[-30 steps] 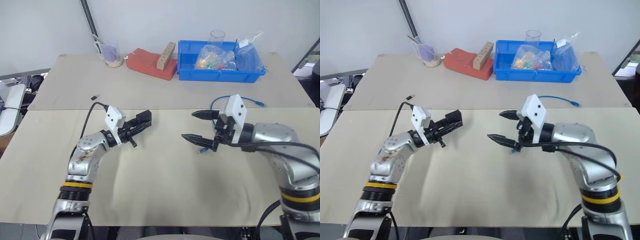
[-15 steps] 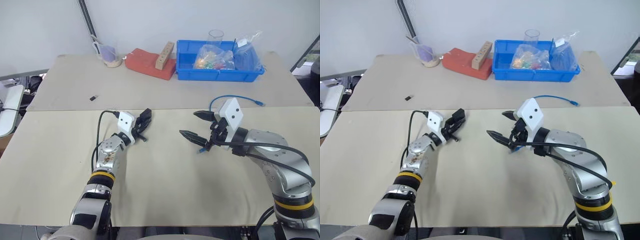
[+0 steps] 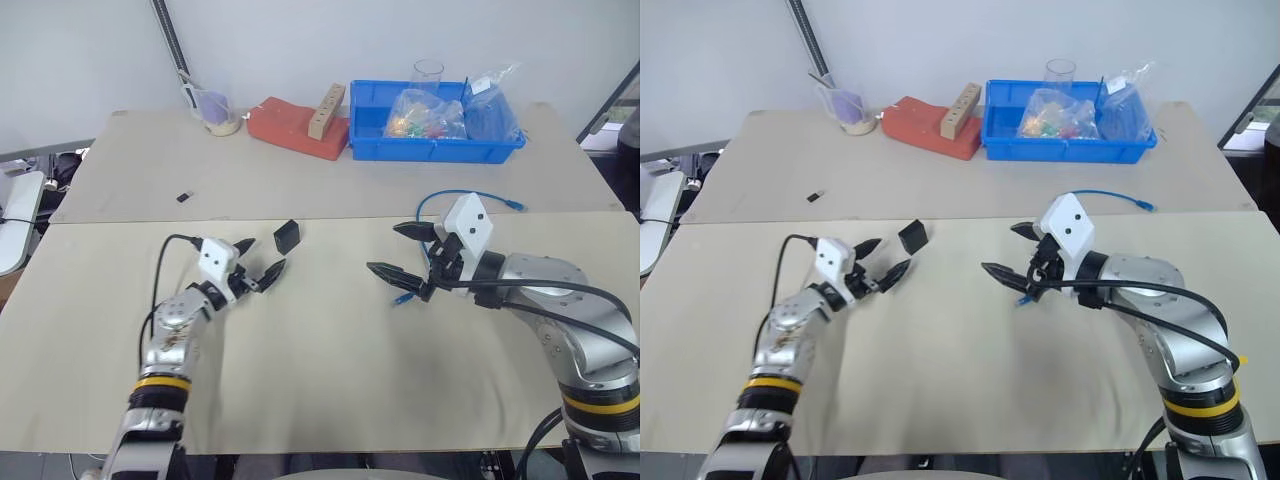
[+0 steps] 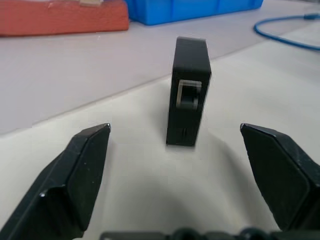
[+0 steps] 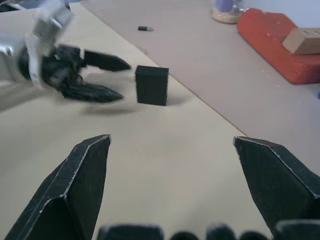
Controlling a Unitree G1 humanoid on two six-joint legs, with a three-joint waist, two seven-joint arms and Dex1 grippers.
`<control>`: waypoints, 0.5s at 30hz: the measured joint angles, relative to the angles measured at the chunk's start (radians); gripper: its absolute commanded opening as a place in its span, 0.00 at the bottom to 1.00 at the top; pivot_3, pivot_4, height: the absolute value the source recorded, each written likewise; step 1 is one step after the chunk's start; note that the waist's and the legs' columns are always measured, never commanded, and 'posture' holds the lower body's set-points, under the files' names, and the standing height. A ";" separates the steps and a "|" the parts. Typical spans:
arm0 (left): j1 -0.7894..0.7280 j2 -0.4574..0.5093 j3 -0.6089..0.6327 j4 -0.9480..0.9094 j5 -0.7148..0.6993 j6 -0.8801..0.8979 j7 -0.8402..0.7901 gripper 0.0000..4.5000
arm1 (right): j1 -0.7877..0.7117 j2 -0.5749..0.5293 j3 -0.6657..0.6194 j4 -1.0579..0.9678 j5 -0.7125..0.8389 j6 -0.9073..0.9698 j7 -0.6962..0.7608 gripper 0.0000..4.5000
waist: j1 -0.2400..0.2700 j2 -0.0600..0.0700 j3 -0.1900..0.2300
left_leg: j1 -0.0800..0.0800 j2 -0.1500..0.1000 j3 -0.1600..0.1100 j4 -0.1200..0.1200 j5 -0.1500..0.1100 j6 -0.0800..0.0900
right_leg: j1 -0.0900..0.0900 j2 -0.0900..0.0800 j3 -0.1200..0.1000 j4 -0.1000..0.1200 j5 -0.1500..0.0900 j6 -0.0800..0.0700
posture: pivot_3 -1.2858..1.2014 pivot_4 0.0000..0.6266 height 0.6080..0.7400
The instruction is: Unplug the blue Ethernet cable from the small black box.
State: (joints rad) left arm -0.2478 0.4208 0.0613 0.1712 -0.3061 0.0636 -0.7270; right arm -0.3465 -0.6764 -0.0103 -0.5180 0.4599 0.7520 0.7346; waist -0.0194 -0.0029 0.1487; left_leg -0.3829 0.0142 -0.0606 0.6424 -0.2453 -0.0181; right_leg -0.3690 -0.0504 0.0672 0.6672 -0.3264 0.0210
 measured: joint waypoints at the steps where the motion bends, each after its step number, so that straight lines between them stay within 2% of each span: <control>1: 0.046 0.092 0.004 -0.110 -0.034 0.101 -0.033 0.99 | 0.008 -0.028 -0.008 0.007 0.011 -0.007 0.028 0.97 | -0.001 0.000 0.000 | 0.000 0.000 0.000 0.000 0.000 0.000 | 0.000 0.000 0.000 0.000 0.000 0.000 | 0.52 0.24 1.00; 3: 0.092 0.239 0.046 -0.234 -0.075 0.220 -0.084 0.99 | 0.032 -0.076 -0.042 0.030 0.020 -0.020 0.073 0.97 | 0.000 0.000 0.000 | 0.000 0.000 -0.001 -0.001 0.000 0.000 | 0.000 0.000 0.000 -0.001 0.000 0.000 | 0.52 0.24 1.00; 5: 0.112 0.392 0.140 -0.357 -0.152 0.355 -0.136 0.99 | 0.066 -0.137 -0.092 0.073 0.031 -0.037 0.129 0.97 | 0.006 0.000 0.001 | 0.001 0.000 -0.001 -0.001 0.000 0.000 | 0.001 -0.001 -0.001 -0.002 0.000 0.000 | 0.52 0.24 1.00; 6: 0.104 0.423 0.175 -0.392 -0.176 0.388 -0.142 0.99 | 0.074 -0.150 -0.108 0.088 0.031 -0.049 0.141 0.97 | 0.008 0.000 0.001 | 0.001 0.000 -0.001 -0.001 0.000 0.000 | 0.002 -0.002 -0.001 -0.003 0.000 0.000 | 0.52 0.24 1.00; 9: 0.081 0.459 0.215 -0.473 -0.226 0.460 -0.148 0.99 | 0.096 -0.158 -0.130 0.126 0.030 -0.092 0.165 0.97 | 0.005 0.001 0.001 | 0.005 -0.001 0.002 -0.002 0.000 0.000 | 0.006 -0.003 0.000 -0.004 0.000 0.001 | 0.52 0.24 1.00; 15: 0.071 0.458 0.196 -0.474 -0.225 0.490 -0.141 0.99 | 0.109 -0.157 -0.136 0.157 0.027 -0.116 0.166 0.97 | -0.002 0.000 0.001 | 0.004 0.001 0.002 -0.003 0.000 0.000 | 0.003 0.000 0.001 -0.003 0.000 0.000 | 0.52 0.24 1.00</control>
State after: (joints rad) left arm -0.1763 0.8792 0.2570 -0.3032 -0.5316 0.5539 -0.8680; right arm -0.2371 -0.8332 -0.1466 -0.3609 0.4864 0.6360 0.9006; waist -0.0218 -0.0025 0.1500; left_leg -0.3788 0.0149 -0.0587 0.6395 -0.2456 -0.0180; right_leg -0.3658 -0.0502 0.0679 0.6641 -0.3267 0.0214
